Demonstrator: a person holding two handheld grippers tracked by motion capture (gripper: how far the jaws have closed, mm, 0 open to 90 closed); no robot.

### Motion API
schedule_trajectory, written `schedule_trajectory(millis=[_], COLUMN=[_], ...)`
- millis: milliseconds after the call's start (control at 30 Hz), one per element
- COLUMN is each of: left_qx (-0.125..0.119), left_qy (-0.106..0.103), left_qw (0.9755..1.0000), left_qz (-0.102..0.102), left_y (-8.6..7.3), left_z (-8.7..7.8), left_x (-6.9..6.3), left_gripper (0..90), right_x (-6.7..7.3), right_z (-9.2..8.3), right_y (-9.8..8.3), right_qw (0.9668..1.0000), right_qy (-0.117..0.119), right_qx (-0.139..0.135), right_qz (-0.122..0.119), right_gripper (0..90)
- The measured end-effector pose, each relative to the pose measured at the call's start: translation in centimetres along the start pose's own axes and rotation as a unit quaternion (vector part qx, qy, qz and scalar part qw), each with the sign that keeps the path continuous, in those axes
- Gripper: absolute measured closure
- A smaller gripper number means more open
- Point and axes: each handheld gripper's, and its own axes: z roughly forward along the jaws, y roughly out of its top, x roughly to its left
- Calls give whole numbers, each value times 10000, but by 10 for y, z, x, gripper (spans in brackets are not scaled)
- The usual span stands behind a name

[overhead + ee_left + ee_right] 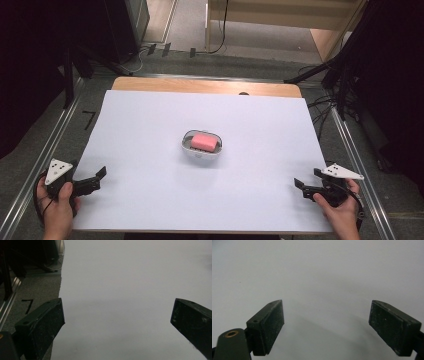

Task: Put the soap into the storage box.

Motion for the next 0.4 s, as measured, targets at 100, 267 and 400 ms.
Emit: schedule_trajectory(millis=[100, 267, 400], left_qx=[5, 10, 24], left_qy=[4, 2, 2], left_qw=[10000, 10000, 10000], left_qz=[5, 13, 14], left_y=[0, 0, 0], left_z=[0, 0, 1], left_x=[0, 0, 0], left_gripper=[0, 0, 0], right_x=[-3, 1, 2], right_z=[-1, -1, 1], right_y=[-1, -2, -2], right_qw=[9998, 9998, 9998], right_qy=[1, 1, -11], right_qx=[-144, -201, -194], right_qz=[119, -16, -78], right_gripper=[130, 129, 129])
